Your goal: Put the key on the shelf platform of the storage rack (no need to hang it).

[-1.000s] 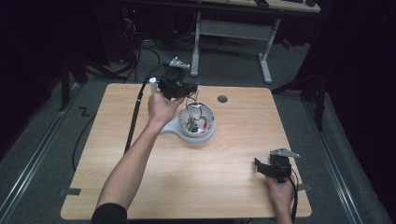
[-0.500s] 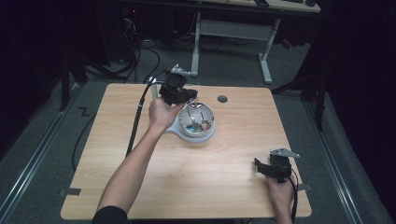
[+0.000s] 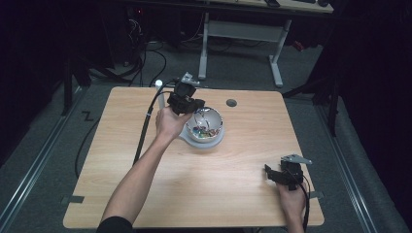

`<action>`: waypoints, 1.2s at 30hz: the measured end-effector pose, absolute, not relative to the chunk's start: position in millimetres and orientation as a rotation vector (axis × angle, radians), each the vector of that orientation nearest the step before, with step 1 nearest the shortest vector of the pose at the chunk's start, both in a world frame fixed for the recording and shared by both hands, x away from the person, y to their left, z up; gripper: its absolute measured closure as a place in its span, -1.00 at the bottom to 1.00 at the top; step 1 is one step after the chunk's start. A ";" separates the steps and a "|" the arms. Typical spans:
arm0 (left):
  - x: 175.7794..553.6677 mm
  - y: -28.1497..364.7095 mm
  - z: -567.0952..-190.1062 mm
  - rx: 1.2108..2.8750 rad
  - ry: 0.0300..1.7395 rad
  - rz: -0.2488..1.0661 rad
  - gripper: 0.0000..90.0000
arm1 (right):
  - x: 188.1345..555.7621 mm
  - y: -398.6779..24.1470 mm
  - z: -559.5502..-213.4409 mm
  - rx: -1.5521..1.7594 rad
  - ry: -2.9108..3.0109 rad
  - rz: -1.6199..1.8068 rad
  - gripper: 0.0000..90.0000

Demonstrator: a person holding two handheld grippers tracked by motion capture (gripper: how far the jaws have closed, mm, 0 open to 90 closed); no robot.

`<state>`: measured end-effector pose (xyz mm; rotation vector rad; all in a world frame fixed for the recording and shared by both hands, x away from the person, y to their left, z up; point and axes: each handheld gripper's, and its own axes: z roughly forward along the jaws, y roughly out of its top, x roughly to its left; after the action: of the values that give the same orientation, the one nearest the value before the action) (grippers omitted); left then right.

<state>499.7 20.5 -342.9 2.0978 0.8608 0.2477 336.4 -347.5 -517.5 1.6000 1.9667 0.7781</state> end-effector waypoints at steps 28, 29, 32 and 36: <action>508.1 3.8 -405.0 2.243 0.935 0.216 0.95 | 336.1 -347.4 -517.4 1.602 1.968 0.779 -0.36; 508.2 3.6 -406.8 2.243 0.938 0.212 0.95 | 336.2 -347.3 -517.5 1.602 1.966 0.780 -0.36; 508.9 4.5 -412.7 2.250 0.950 0.198 0.95 | 336.0 -347.3 -517.3 1.604 1.967 0.779 -0.36; 509.3 8.5 -419.1 2.245 0.976 0.188 0.94 | 336.0 -347.4 -517.3 1.604 1.968 0.780 -0.36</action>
<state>509.3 8.5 -419.1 2.2449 0.9762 0.1882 336.0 -347.4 -517.3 1.6042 1.9677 0.7797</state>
